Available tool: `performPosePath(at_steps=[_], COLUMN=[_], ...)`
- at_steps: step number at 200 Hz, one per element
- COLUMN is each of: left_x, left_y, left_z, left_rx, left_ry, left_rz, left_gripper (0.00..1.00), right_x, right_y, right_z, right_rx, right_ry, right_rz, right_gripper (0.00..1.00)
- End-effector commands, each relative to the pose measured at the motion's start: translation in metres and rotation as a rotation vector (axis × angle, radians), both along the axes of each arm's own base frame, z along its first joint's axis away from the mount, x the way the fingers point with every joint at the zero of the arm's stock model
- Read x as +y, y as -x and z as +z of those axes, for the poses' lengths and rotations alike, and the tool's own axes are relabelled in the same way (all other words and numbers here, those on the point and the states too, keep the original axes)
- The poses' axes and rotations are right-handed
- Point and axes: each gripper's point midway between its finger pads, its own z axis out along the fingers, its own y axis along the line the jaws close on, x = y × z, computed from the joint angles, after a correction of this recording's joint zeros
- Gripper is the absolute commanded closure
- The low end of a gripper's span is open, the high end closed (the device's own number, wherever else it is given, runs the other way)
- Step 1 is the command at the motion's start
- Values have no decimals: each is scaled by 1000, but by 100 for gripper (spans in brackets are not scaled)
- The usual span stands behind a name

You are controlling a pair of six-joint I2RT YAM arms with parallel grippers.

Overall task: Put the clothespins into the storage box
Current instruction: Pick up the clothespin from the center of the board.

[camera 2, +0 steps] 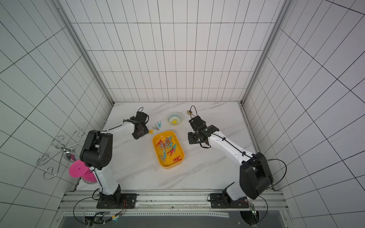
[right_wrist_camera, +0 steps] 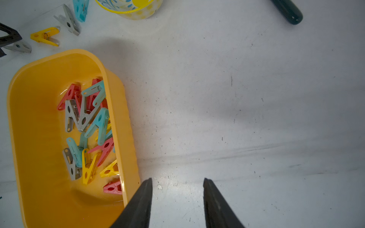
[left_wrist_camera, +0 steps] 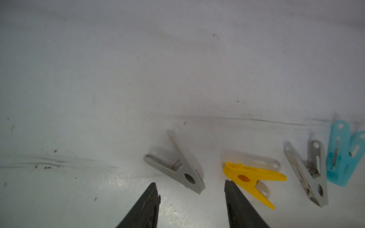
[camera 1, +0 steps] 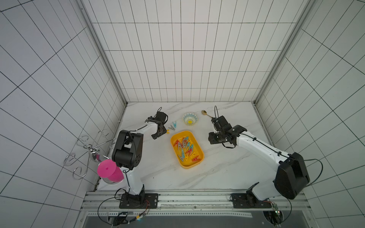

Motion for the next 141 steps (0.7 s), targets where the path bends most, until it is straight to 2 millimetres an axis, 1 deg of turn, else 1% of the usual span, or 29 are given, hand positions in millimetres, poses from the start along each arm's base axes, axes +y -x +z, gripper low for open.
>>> performPosePath(at_steps=[1,53,93,141], left_x=[0,7,16,28], left_y=[-2,7,17,17], left_z=[-7,-7,-14,-18], left_rx=[25,47,64,67], left_ry=[3,-26,-34,-13], left_rz=[14,16,24,41], left_gripper=[45,45,46,48], right_x=[-1,-2,0,-2], right_y=[5,5,7,8], right_z=[-8,-10,-14,-15], right_rx=[14,18,30,30], right_ry=[26,38,26,31], right_rz=[21,28,26,26], right_gripper=[54,54,54,54])
